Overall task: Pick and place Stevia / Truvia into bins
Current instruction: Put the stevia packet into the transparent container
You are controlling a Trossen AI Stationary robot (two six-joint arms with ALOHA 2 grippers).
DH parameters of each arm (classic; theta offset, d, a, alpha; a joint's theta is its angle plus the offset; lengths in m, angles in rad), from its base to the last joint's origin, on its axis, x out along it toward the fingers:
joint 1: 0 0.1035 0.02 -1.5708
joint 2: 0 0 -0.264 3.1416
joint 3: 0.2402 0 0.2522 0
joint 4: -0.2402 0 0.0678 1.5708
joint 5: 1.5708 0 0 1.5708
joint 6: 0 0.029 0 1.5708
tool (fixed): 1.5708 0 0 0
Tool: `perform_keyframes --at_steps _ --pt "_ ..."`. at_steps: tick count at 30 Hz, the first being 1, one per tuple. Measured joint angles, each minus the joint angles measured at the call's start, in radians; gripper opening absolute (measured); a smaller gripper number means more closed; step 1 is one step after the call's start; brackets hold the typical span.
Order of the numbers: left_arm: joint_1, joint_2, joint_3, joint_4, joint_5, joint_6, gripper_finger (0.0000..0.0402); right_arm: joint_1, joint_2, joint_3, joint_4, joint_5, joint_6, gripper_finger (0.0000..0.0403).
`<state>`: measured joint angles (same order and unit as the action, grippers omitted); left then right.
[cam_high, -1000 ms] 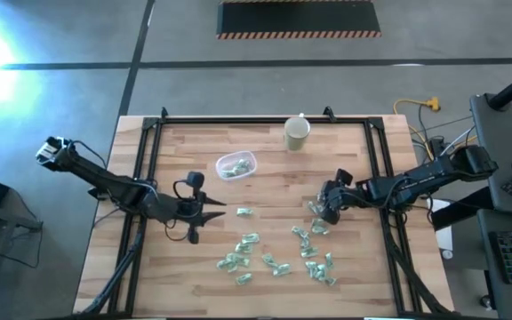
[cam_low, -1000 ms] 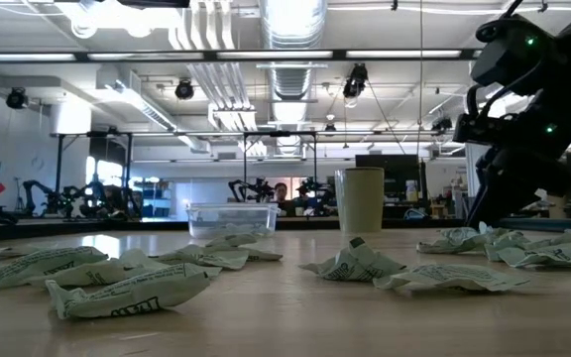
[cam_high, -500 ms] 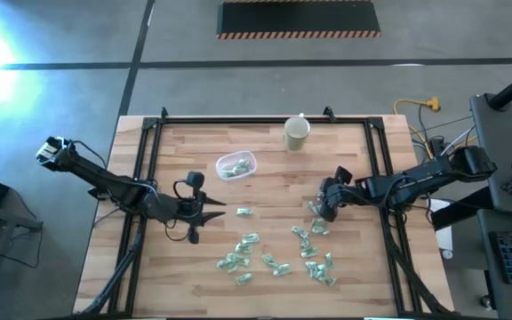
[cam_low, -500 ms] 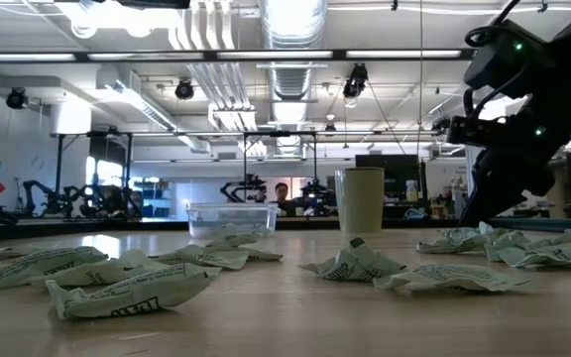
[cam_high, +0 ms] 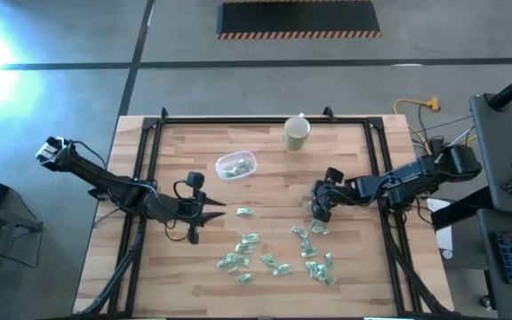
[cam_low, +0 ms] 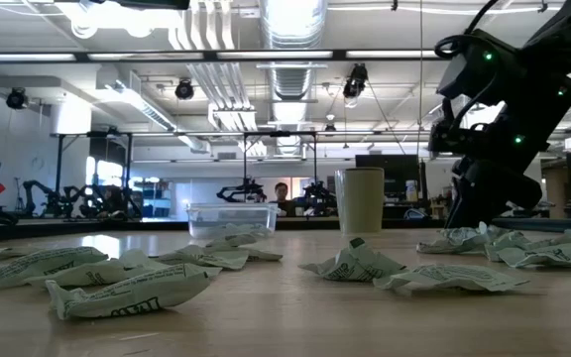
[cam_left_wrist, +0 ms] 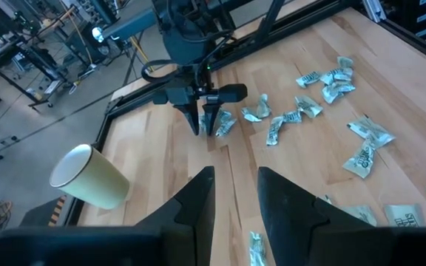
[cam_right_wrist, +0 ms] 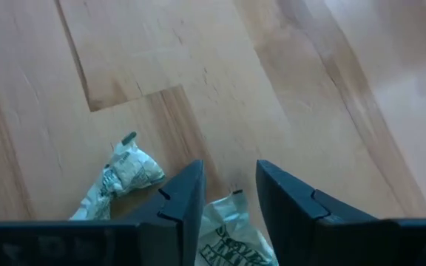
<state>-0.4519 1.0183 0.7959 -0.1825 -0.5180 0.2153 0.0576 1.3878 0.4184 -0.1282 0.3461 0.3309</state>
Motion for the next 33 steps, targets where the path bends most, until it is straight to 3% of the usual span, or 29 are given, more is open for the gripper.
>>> perform_keyframes --at_steps 5,9,23,33 --pt "0.000 0.000 0.000 0.000 0.000 0.000 0.0086 0.000 -0.035 0.001 -0.029 -0.013 0.003 0.0081" --pt "0.000 0.000 -0.001 0.000 0.000 0.000 0.0086 0.000 -0.060 0.000 -0.061 -0.014 0.006 0.0076" --pt "0.000 0.000 -0.004 -0.001 -0.001 -0.001 0.0086 0.000 -0.072 0.000 -0.121 0.002 0.018 0.0163" --pt "0.000 0.000 -0.005 -0.001 -0.004 -0.001 0.0086 0.001 -0.106 0.001 -0.177 -0.010 0.027 0.0185"
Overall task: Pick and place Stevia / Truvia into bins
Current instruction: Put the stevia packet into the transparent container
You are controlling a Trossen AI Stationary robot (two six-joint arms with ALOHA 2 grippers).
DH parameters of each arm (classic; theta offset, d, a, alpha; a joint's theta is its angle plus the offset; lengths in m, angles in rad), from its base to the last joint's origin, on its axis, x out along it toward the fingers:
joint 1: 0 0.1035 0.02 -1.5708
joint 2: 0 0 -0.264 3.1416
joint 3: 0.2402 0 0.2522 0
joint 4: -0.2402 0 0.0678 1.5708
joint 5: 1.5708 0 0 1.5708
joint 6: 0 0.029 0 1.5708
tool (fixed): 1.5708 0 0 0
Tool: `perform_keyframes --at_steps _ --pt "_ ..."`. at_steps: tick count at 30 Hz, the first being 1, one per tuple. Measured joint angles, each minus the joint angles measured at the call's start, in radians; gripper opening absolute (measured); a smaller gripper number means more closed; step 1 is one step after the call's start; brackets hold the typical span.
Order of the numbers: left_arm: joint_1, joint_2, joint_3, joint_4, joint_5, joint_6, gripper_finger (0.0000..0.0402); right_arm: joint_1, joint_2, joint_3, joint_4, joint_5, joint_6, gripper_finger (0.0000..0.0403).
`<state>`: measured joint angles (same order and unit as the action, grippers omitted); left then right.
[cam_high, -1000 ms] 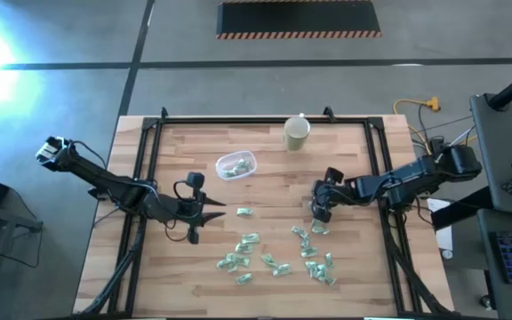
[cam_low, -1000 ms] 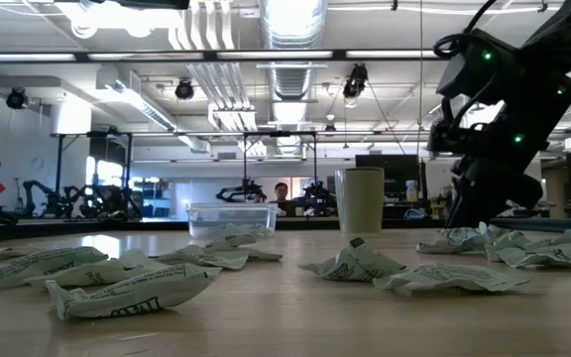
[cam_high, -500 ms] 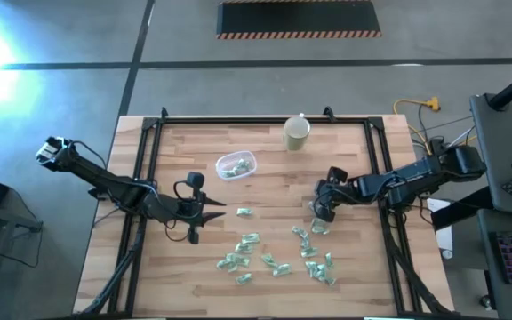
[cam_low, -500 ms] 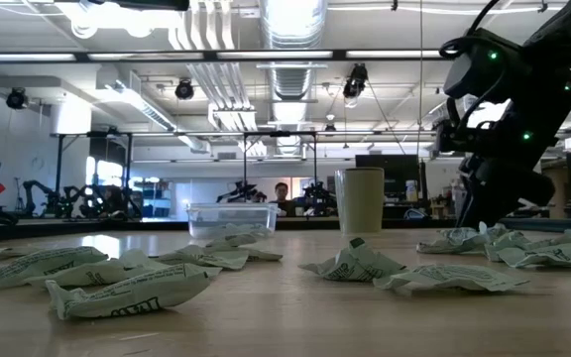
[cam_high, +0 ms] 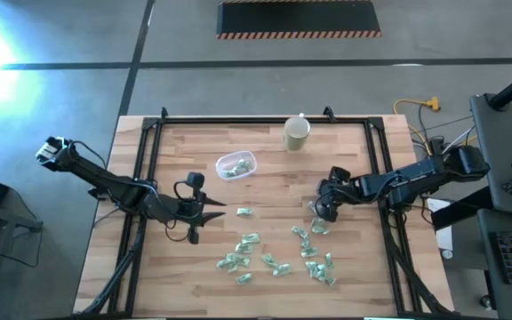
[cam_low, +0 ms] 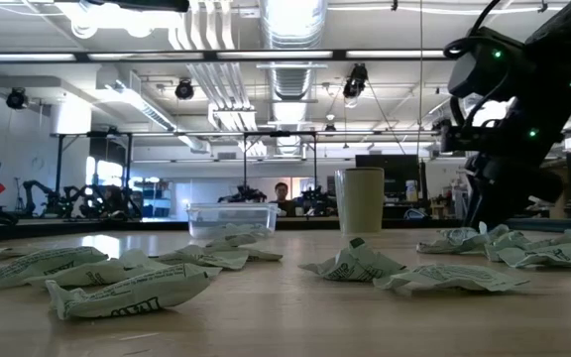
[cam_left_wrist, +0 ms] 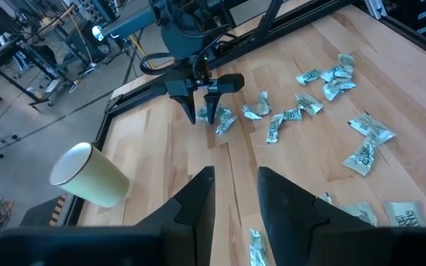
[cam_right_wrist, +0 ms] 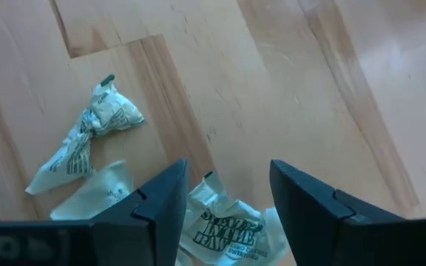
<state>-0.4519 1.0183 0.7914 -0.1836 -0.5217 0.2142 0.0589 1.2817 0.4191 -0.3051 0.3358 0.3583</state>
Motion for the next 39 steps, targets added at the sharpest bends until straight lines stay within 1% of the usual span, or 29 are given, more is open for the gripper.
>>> perform_keyframes --at_steps 6,10,14,21,23,30,34,37,39 --pt "0.000 0.000 -0.005 0.000 0.000 0.000 0.0086 0.000 -0.004 0.000 -0.011 -0.001 0.006 0.0177" --pt "0.000 0.000 -0.008 0.000 0.000 0.000 0.0086 0.000 -0.004 0.001 -0.017 -0.004 0.008 0.0157" --pt "0.000 0.000 -0.008 0.001 0.000 0.000 0.0086 0.000 -0.004 0.002 -0.031 -0.004 0.008 0.0120" --pt "0.000 0.000 -0.008 0.001 0.001 0.000 0.0086 0.000 -0.004 0.003 -0.043 -0.003 0.000 0.0035" --pt "0.000 0.000 -0.008 0.001 0.001 0.000 0.0086 0.000 -0.004 0.011 -0.056 0.001 -0.007 0.0015" --pt "0.000 0.000 -0.008 0.001 0.004 0.000 0.0086 -0.001 -0.004 0.052 -0.072 0.004 -0.026 0.0009" --pt "0.000 0.000 -0.008 0.001 0.004 0.000 0.0086 0.000 -0.004 0.068 -0.120 0.004 -0.004 0.0009" --pt "0.000 0.000 -0.008 0.001 0.004 0.000 0.0086 0.001 -0.004 0.078 -0.166 0.003 0.019 0.0016" --pt "0.000 0.000 -0.008 0.001 0.004 0.000 0.0086 0.002 -0.004 0.087 -0.200 -0.002 0.043 0.0029"
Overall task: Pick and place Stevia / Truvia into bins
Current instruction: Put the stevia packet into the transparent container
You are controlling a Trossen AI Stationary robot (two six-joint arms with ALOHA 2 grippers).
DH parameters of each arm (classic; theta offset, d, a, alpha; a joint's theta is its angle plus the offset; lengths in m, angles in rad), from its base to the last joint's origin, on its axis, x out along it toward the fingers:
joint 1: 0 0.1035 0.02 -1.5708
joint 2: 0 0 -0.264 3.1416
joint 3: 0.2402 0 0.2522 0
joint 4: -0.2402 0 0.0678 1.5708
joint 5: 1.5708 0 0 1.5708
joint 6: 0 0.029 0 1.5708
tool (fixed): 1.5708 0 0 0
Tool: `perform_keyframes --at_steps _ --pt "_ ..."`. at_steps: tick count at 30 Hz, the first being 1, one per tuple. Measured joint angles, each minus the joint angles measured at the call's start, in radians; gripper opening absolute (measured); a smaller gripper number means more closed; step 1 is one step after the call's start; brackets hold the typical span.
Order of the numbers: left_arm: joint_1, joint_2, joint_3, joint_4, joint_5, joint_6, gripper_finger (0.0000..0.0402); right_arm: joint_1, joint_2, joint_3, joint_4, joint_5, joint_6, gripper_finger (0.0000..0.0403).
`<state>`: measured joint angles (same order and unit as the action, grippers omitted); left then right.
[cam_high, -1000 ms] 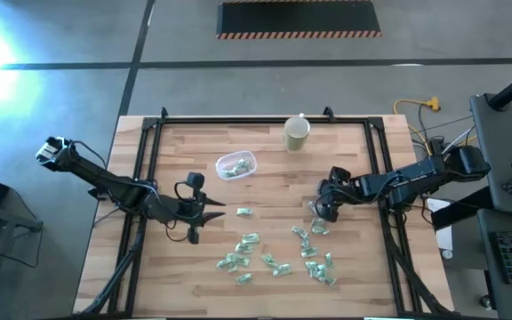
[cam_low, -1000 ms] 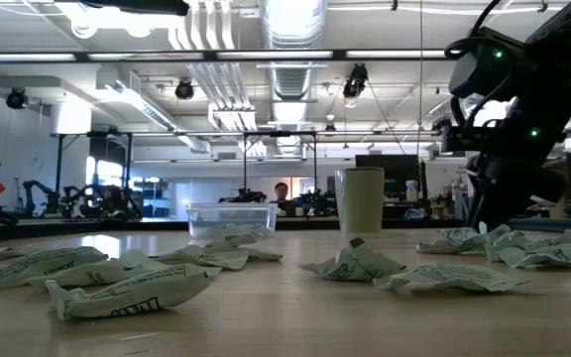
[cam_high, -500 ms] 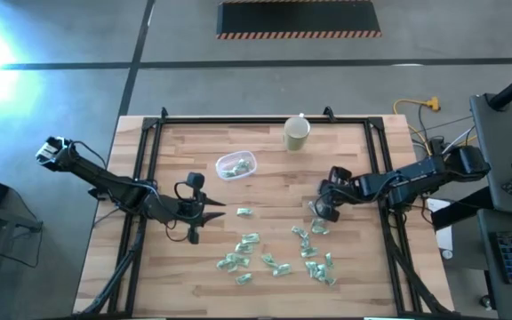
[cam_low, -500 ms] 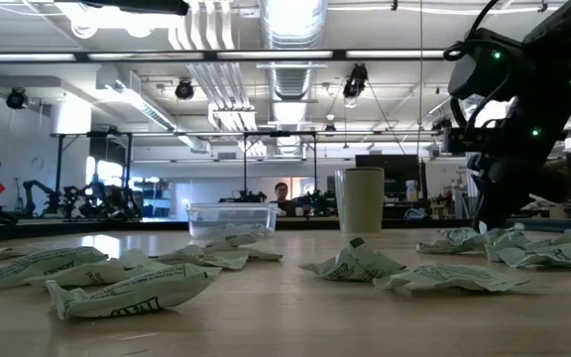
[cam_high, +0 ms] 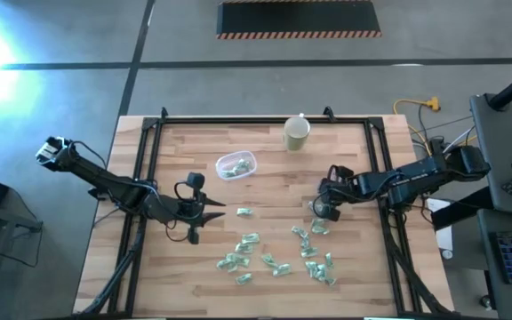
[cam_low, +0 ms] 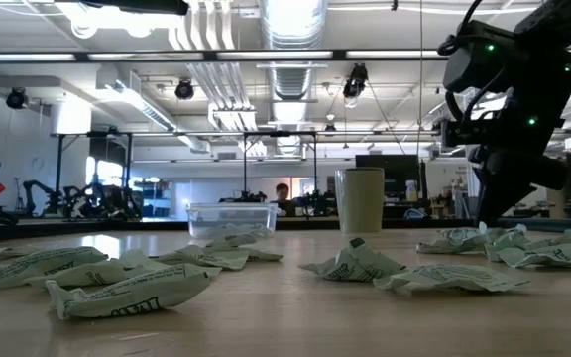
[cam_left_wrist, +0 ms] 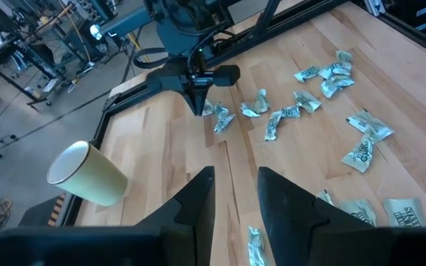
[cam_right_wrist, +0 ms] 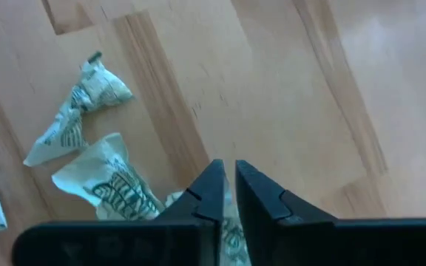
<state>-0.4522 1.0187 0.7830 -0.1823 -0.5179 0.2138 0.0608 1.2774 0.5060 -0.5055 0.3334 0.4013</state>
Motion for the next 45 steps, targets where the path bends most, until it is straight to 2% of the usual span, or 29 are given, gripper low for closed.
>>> perform_keyframes --at_steps 12,17,21,26,35,45 --pt "0.000 0.000 -0.001 0.000 0.000 -0.001 0.0086 0.000 -0.047 -0.007 -0.022 -0.021 0.080 0.0151" --pt "0.000 0.000 -0.002 0.001 -0.001 -0.002 0.0086 0.000 -0.033 -0.025 -0.049 -0.020 0.110 0.0178" --pt "0.000 0.000 -0.002 0.002 -0.001 -0.002 0.0086 0.000 -0.031 -0.026 -0.047 -0.020 0.115 0.0184" --pt "0.000 0.000 -0.002 0.002 -0.004 -0.002 0.0086 0.000 -0.031 -0.029 -0.052 -0.023 0.115 0.0150" --pt "0.000 0.000 -0.003 0.001 -0.004 -0.002 0.0086 0.000 -0.031 -0.031 -0.067 -0.048 0.093 0.0020" --pt "0.000 0.000 -0.003 0.001 -0.003 -0.001 0.0086 0.000 -0.032 -0.015 -0.051 -0.046 0.041 0.0008"
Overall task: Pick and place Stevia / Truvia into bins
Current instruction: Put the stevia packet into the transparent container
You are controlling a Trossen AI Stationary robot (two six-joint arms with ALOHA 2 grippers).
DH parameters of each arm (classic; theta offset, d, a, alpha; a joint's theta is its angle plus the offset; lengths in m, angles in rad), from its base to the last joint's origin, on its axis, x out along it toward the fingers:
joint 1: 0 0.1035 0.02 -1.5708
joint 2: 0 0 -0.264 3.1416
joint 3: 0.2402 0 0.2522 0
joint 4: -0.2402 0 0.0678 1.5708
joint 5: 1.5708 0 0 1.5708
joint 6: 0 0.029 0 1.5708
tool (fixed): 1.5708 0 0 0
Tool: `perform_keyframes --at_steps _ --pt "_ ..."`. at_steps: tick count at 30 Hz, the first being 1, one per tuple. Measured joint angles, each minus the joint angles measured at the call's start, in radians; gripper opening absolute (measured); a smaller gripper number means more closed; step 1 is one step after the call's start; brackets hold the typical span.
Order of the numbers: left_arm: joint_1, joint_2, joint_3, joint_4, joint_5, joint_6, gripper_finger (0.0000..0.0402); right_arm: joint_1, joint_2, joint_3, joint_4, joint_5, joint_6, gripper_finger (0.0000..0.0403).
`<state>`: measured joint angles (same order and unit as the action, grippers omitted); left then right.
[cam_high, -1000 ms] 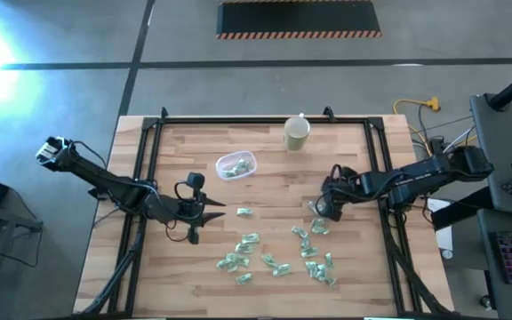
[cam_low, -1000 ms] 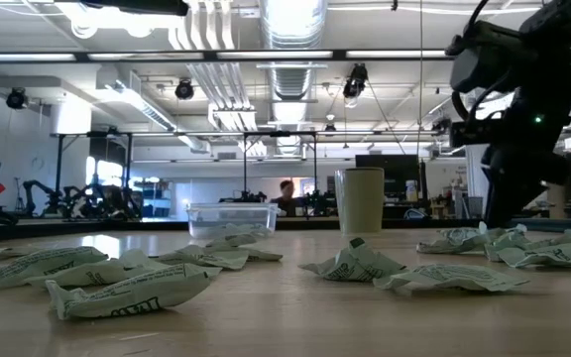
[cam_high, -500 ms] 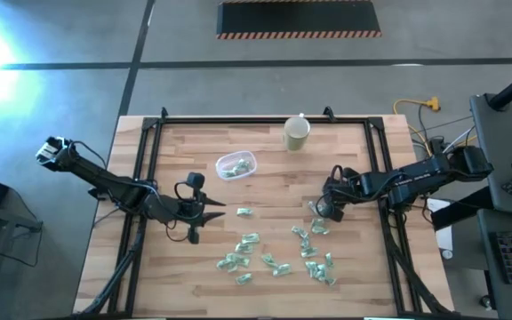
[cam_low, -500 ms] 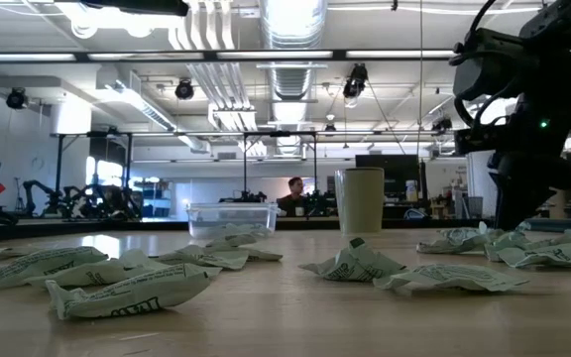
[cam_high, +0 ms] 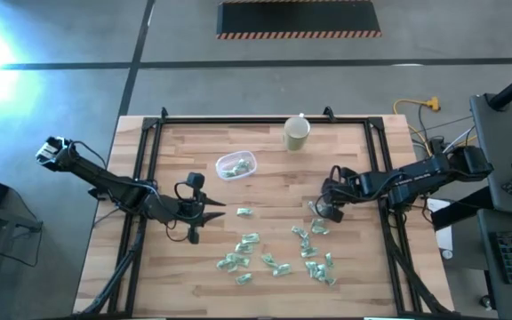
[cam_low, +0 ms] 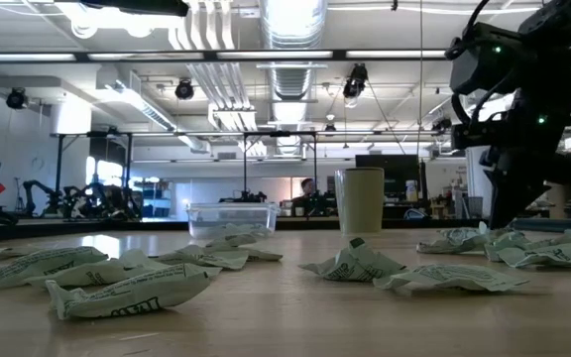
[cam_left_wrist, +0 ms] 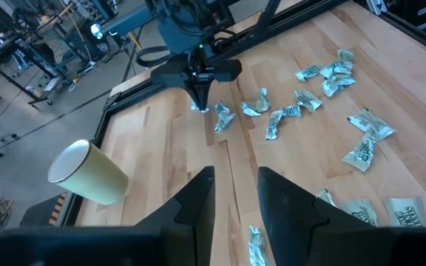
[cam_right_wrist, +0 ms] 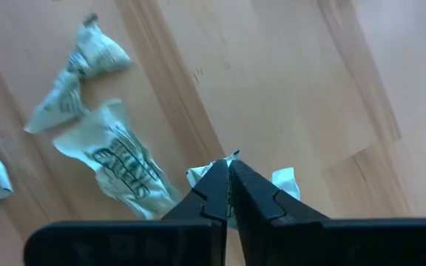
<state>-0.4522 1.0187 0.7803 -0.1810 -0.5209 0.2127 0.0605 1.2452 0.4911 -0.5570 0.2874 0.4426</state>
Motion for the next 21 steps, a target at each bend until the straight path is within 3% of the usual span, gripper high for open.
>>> perform_keyframes --at_steps 10,21 --pt "0.000 0.000 0.000 0.000 0.004 0.000 0.0086 0.000 0.000 0.052 0.145 0.010 -0.155 0.0008" --pt "0.000 0.000 0.000 0.000 0.002 0.001 0.0086 0.000 0.000 0.078 0.774 0.029 -0.475 0.0008"
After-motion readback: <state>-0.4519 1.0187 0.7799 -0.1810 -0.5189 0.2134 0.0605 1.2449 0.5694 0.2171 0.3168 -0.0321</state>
